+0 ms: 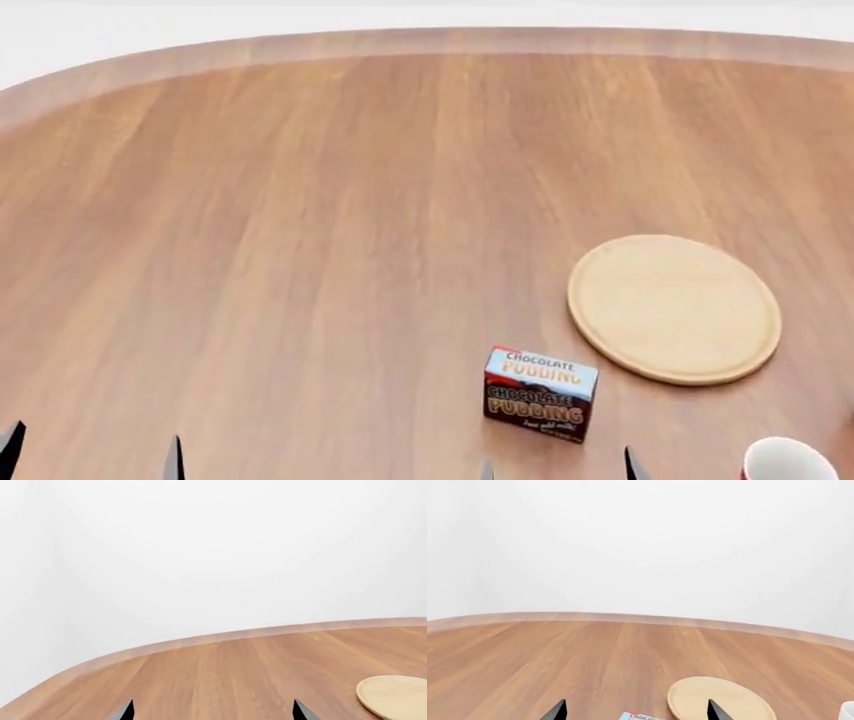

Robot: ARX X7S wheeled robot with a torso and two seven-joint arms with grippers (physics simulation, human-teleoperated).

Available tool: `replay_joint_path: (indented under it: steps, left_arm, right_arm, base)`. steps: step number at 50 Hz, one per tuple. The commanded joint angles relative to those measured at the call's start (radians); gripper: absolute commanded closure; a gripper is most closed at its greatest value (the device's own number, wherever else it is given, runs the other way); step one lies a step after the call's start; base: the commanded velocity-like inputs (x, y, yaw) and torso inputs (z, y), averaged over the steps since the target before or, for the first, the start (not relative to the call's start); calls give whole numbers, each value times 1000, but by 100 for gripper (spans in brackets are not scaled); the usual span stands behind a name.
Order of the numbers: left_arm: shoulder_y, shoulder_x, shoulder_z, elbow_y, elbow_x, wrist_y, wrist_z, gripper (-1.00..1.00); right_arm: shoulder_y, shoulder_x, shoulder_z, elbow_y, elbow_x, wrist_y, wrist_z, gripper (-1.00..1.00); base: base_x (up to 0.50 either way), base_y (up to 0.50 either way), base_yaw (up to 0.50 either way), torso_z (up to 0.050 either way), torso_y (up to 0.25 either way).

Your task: Put the chocolate pudding to the left of the plate.

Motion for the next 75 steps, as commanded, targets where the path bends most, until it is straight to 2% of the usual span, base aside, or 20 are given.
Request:
replay_joint_path:
  steps: [1,75]
  left_arm:
    - [-2,-8,6,-3,-6,1,-9,-100]
    - [-15,-45,40,-5,-30,4,-48,-100]
  right_arm:
    - [-1,7,-7,-2,5,-1,6,-100]
    - [11,40,-47,0,14,-2,37,-100]
  base:
    - [230,0,0,0,0]
    - [235,0,0,0,0]
